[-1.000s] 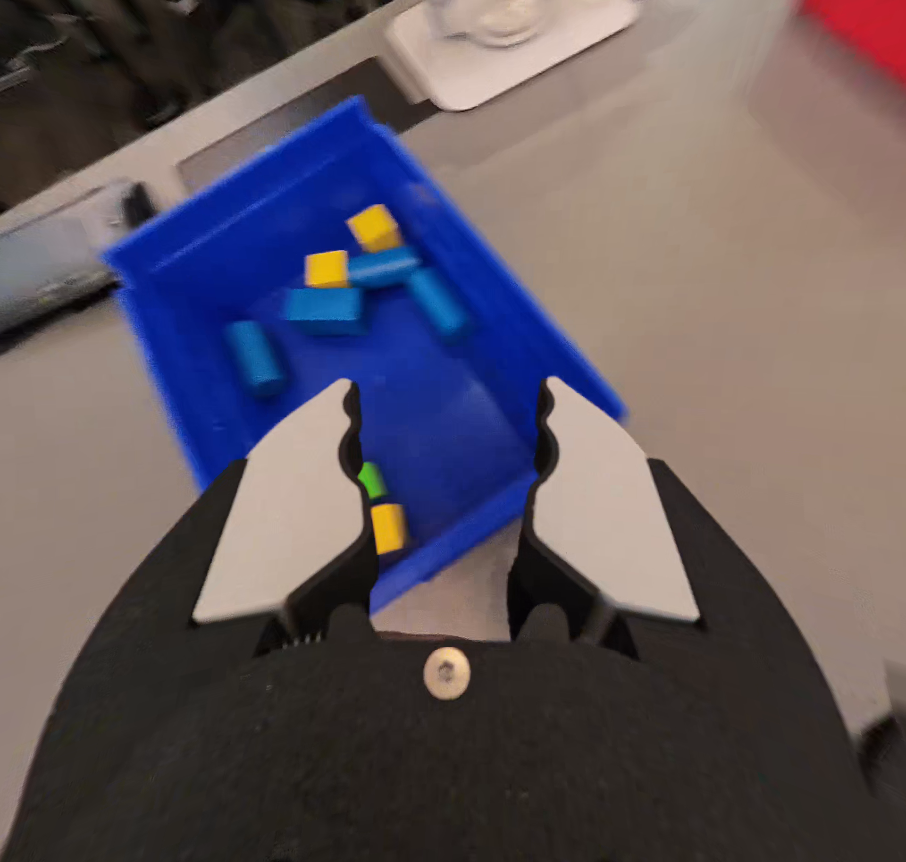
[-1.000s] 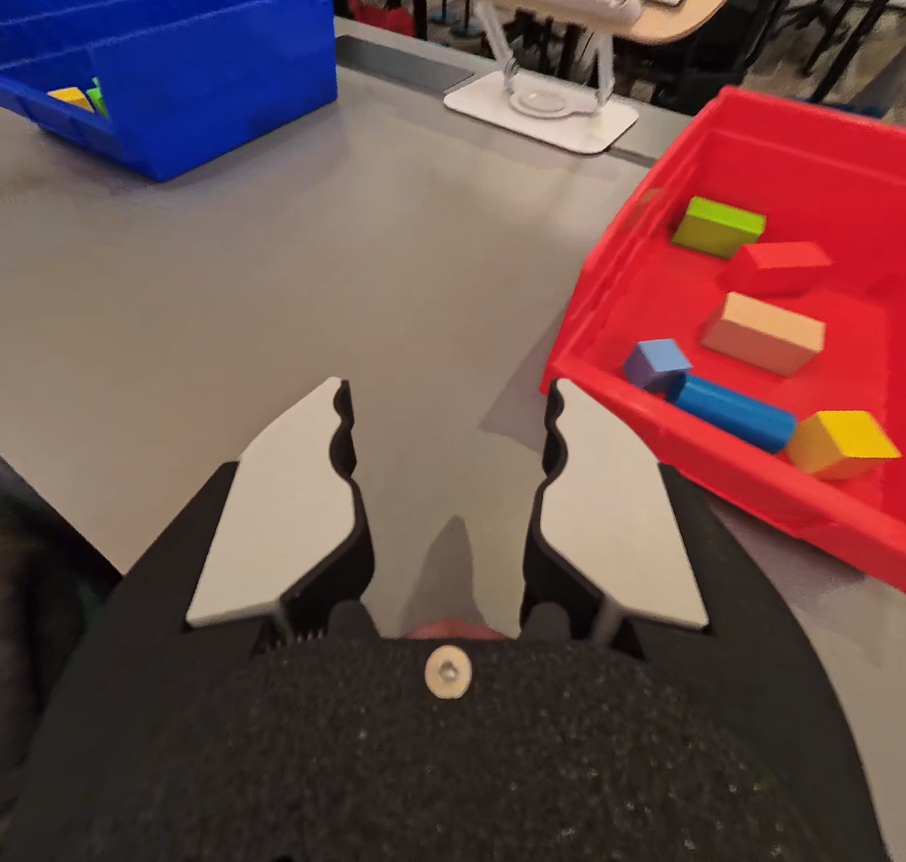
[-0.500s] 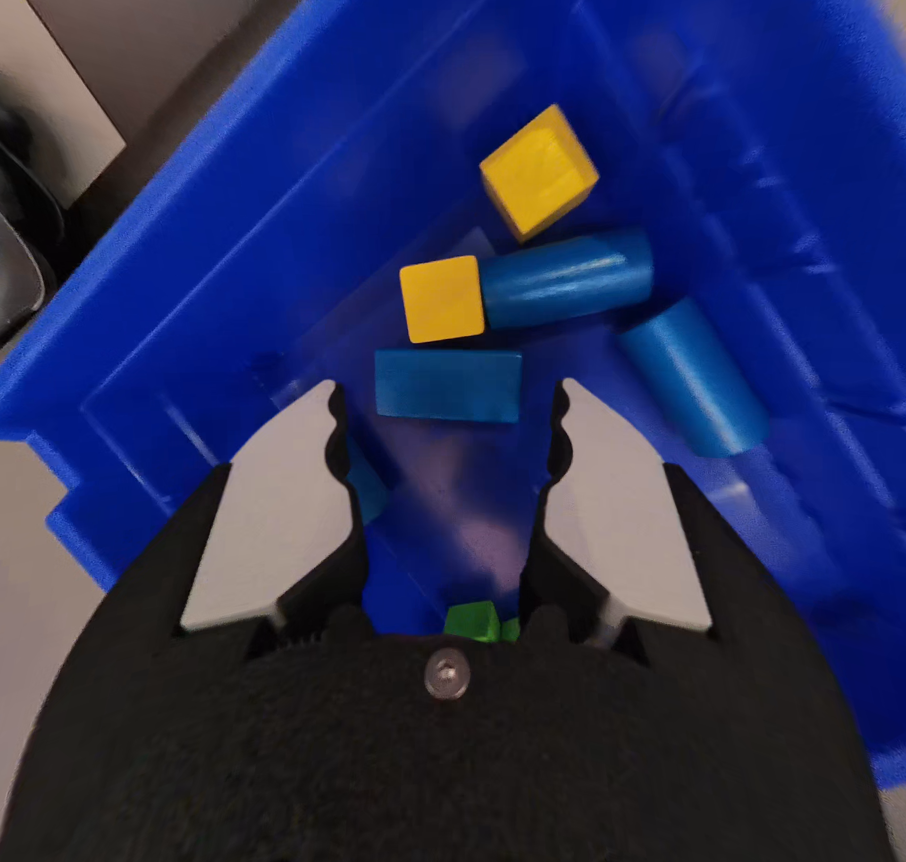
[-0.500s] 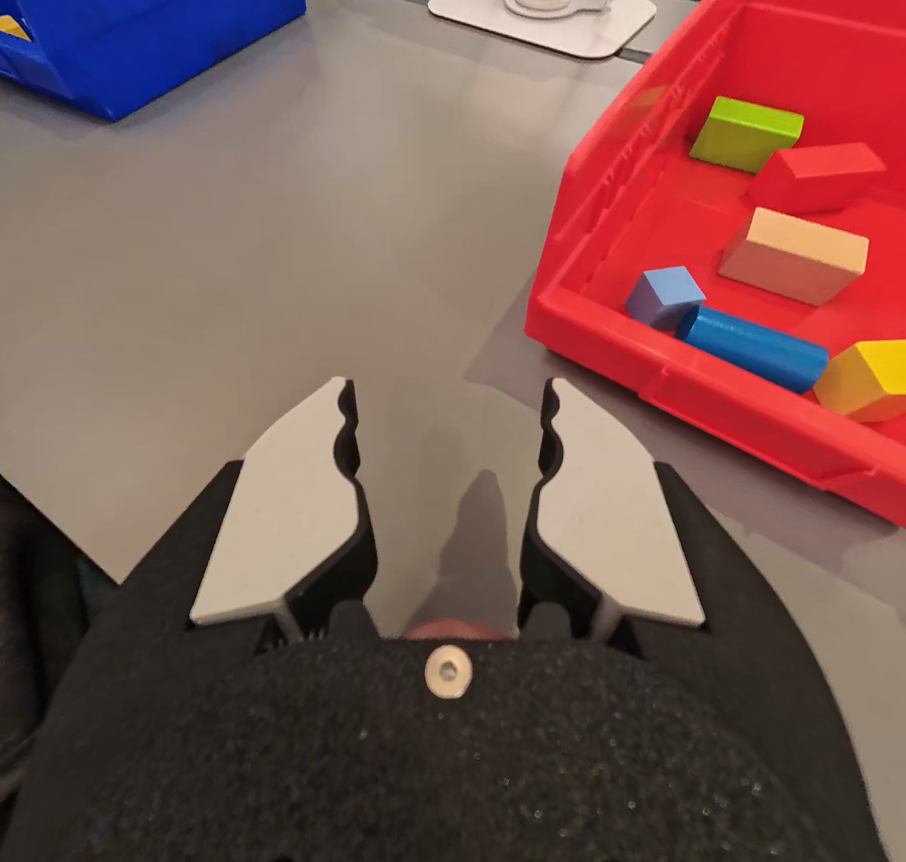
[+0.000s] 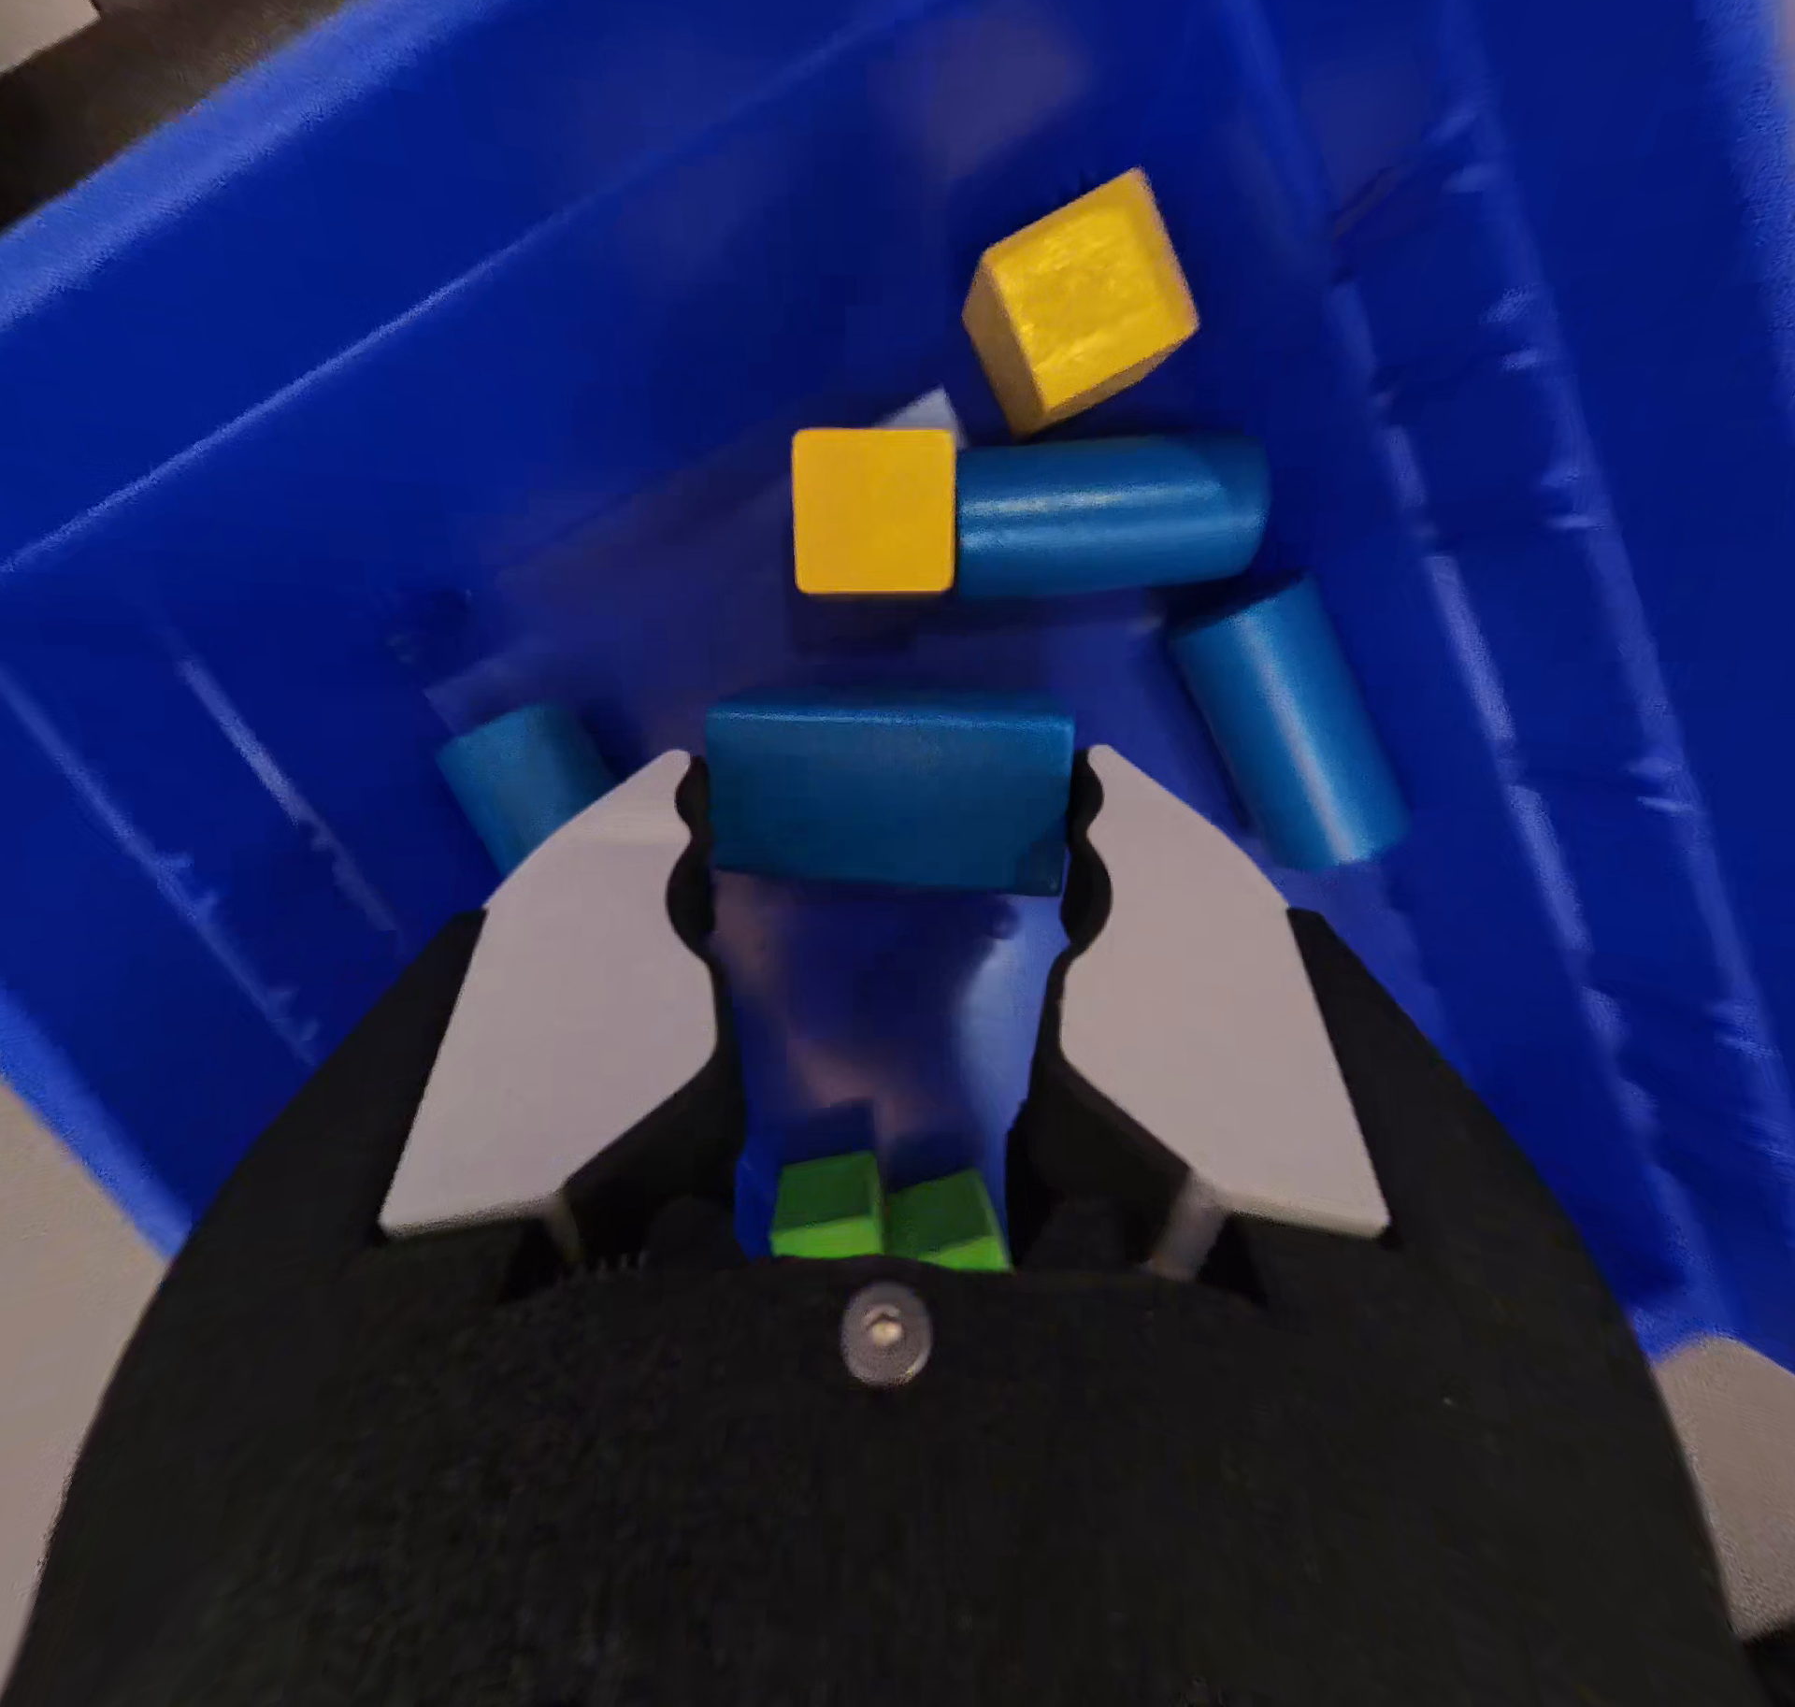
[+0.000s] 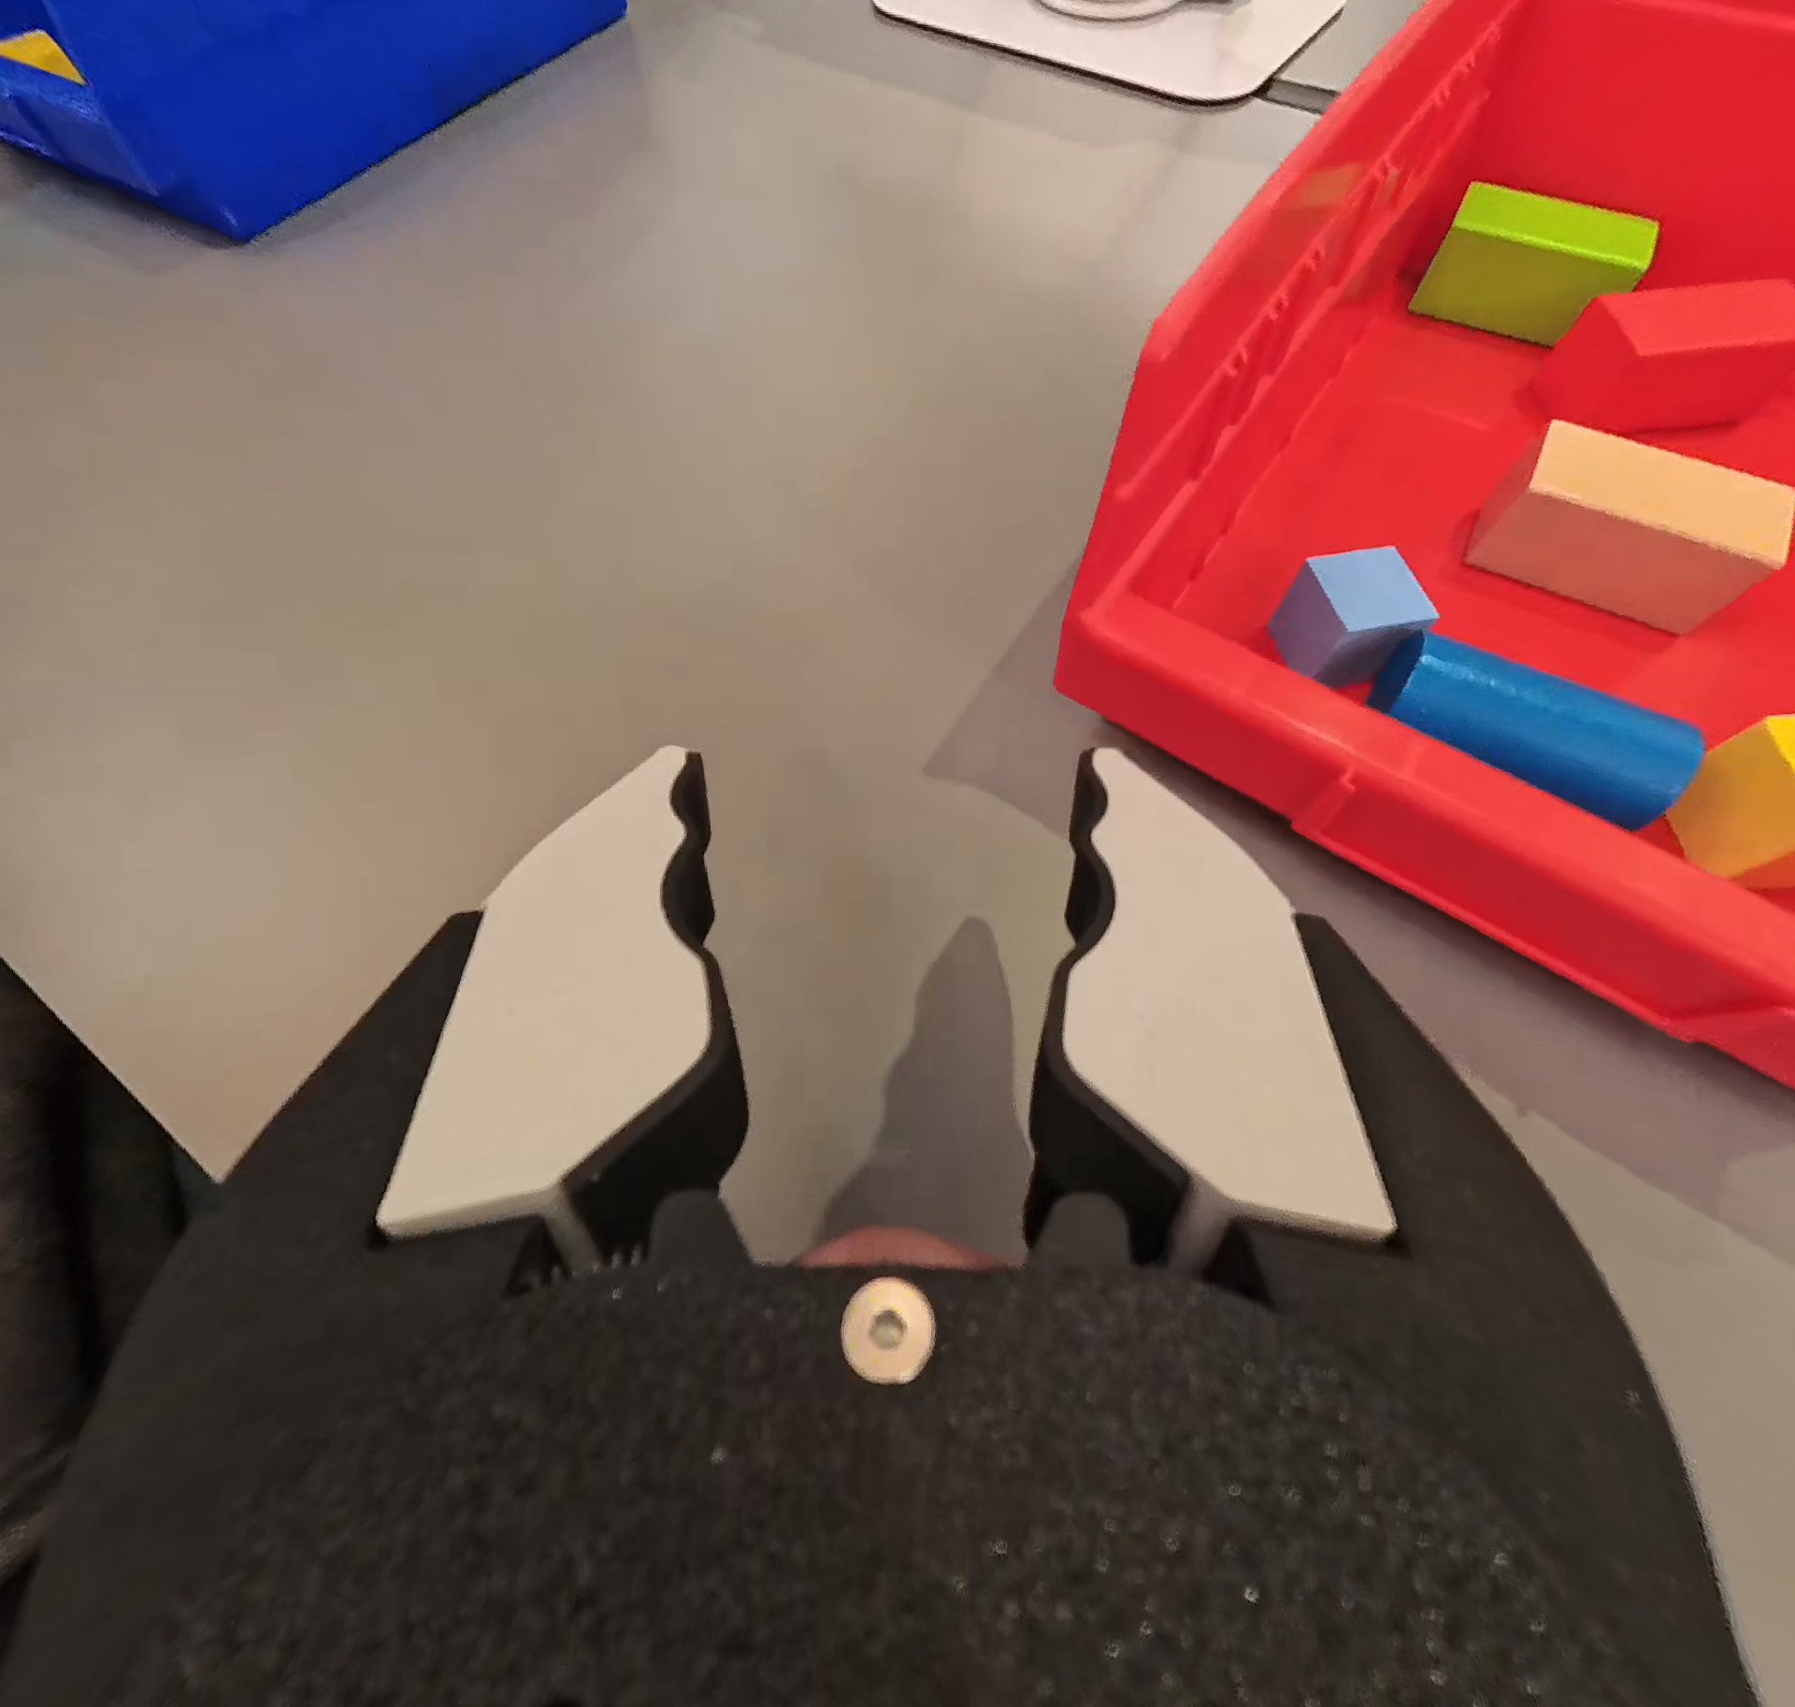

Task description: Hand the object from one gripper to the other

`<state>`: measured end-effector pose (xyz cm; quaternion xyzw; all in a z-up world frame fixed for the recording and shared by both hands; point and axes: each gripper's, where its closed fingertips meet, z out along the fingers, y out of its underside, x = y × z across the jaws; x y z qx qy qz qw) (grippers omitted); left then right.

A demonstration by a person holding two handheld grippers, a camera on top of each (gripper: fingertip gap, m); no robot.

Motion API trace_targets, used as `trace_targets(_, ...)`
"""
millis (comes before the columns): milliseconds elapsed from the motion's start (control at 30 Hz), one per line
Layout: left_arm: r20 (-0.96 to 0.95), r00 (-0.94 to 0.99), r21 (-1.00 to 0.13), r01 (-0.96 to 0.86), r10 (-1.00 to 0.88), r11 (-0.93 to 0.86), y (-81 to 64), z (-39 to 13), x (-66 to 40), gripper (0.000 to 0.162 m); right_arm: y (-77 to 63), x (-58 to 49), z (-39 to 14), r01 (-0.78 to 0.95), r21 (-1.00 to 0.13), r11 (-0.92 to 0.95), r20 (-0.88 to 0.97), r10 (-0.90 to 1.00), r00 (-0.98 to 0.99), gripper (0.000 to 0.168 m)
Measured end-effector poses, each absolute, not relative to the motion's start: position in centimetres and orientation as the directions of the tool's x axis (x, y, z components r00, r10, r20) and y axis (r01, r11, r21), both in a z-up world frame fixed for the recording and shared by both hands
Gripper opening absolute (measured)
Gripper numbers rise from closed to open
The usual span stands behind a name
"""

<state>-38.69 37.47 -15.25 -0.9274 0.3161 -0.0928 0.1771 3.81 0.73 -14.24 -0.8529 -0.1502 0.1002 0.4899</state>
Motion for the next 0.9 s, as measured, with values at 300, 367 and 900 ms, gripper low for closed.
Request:
trace_targets(300,0.763,0.377,-0.552,-0.043,-0.525,-0.833,27.9,-2.5,-29.1,0.07,5.4,0.2,-10.0,0.162,-0.919,-0.359,-0.035,0.484,0.874,0.067)
trace_targets(367,0.815,0.276,-0.528,-0.011,-0.51,-0.849,25.2,-1.3,-25.4,0.069,7.1,-1.6,-8.2,0.18,-0.932,-0.313,-0.018,0.538,0.843,0.067)
trace_targets(900,0.979,-0.156,-0.147,-0.096,-0.131,-0.984,12.6,-1.1,-10.0,0.069,14.7,-11.9,-3.0,0.336,-0.942,-0.02,0.179,0.815,0.551,0.048)
